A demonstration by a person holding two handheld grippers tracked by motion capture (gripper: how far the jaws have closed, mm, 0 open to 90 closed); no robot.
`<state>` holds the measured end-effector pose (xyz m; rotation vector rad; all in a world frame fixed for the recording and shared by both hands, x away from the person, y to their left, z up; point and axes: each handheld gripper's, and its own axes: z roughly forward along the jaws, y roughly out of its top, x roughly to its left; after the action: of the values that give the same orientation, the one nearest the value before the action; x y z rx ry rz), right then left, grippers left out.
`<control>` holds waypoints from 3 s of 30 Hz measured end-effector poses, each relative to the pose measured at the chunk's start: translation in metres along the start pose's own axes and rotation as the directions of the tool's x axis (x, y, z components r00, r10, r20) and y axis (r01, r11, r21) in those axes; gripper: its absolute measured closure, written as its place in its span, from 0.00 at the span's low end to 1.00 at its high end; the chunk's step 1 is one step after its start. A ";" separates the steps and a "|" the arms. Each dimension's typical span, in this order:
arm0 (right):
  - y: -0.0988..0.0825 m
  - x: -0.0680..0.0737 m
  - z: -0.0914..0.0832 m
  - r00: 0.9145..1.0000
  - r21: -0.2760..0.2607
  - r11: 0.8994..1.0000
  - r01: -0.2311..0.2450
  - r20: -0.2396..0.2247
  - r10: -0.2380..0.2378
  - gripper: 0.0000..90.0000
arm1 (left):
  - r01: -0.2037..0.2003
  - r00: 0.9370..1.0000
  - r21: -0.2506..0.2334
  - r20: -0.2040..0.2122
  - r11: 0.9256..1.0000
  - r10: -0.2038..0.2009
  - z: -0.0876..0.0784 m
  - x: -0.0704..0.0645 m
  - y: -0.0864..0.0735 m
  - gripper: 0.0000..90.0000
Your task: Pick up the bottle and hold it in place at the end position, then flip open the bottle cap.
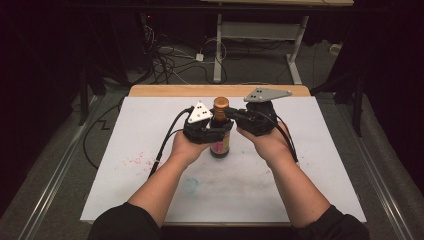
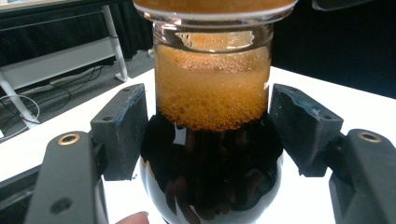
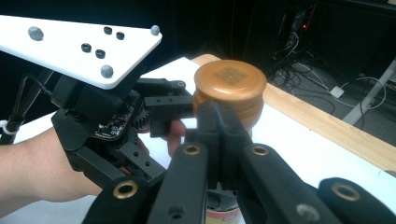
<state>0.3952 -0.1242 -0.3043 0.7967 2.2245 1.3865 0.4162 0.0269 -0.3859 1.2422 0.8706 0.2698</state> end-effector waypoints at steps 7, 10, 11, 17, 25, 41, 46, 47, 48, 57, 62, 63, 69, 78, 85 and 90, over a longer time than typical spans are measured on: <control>0.001 0.002 0.000 1.000 0.007 1.000 0.004 0.009 -0.004 1.00 | -0.001 1.000 -0.001 0.001 1.000 0.001 0.000 0.000 0.000 0.32; 0.001 0.002 0.000 1.000 0.007 1.000 -0.002 0.008 0.002 1.00 | -0.001 1.000 -0.001 0.001 1.000 0.001 0.000 0.000 0.000 0.32; 0.001 0.002 0.000 1.000 0.006 1.000 0.001 0.011 -0.001 1.00 | -0.001 1.000 -0.001 0.001 1.000 0.001 0.000 0.000 0.000 0.32; 0.001 0.004 0.000 1.000 0.008 1.000 -0.003 0.014 0.003 1.00 | -0.004 1.000 -0.005 0.002 1.000 0.004 -0.001 0.000 -0.001 0.32; 0.003 0.005 -0.001 1.000 0.019 1.000 -0.009 0.019 0.008 1.00 | -0.007 1.000 -0.011 0.001 1.000 0.007 -0.001 -0.001 -0.002 0.33; 0.030 0.011 -0.021 0.999 -0.121 0.993 -0.007 0.034 0.011 1.00 | -0.019 1.000 0.004 0.014 1.000 0.019 0.000 -0.001 -0.001 0.32; 0.015 0.005 -0.014 0.999 -0.091 0.995 -0.031 0.019 0.033 1.00 | -0.015 1.000 0.004 0.014 1.000 0.015 -0.001 0.000 -0.001 0.32; 0.013 0.004 -0.013 0.999 -0.086 0.996 -0.034 0.019 0.036 1.00 | -0.016 1.000 0.004 0.014 1.000 0.016 -0.001 -0.001 -0.001 0.32; 0.012 0.004 -0.013 0.999 -0.082 0.996 -0.034 0.016 0.036 1.00 | -0.016 1.000 0.003 0.015 1.000 0.016 -0.001 -0.001 -0.001 0.32; 0.004 0.003 -0.013 1.000 -0.058 0.998 -0.029 0.005 0.030 1.00 | -0.013 1.000 -0.002 0.017 1.000 0.013 -0.001 0.000 -0.001 0.32; -0.002 0.002 -0.012 0.999 -0.051 0.998 -0.036 0.000 0.036 1.00 | -0.011 1.000 -0.002 0.017 1.000 0.011 -0.001 0.000 -0.001 0.32; -0.003 0.002 -0.012 0.999 -0.047 0.998 -0.036 0.000 0.036 1.00 | -0.011 1.000 -0.003 0.017 1.000 0.011 -0.001 0.000 -0.001 0.32; -0.008 0.002 -0.009 0.999 -0.036 0.999 -0.039 -0.006 0.038 1.00 | -0.009 1.000 -0.003 0.017 1.000 0.009 -0.001 0.000 -0.001 0.32; -0.009 0.001 -0.006 0.999 -0.021 0.999 -0.036 -0.004 0.036 1.00 | -0.009 1.000 -0.006 0.018 1.000 0.009 -0.001 -0.001 -0.002 0.32; -0.008 0.003 -0.003 0.999 -0.012 0.999 -0.039 -0.006 0.039 1.00 | -0.011 1.000 -0.008 0.019 1.000 0.011 -0.001 -0.001 -0.002 0.32; -0.007 0.002 -0.001 0.999 -0.013 0.998 -0.053 -0.011 0.053 1.00 | -0.012 1.000 -0.013 0.019 1.000 0.012 -0.002 -0.001 -0.003 0.32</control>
<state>0.3914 -0.1265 -0.3100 0.8515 2.2153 1.4319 0.4136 0.0267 -0.3882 1.2369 0.8439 0.2724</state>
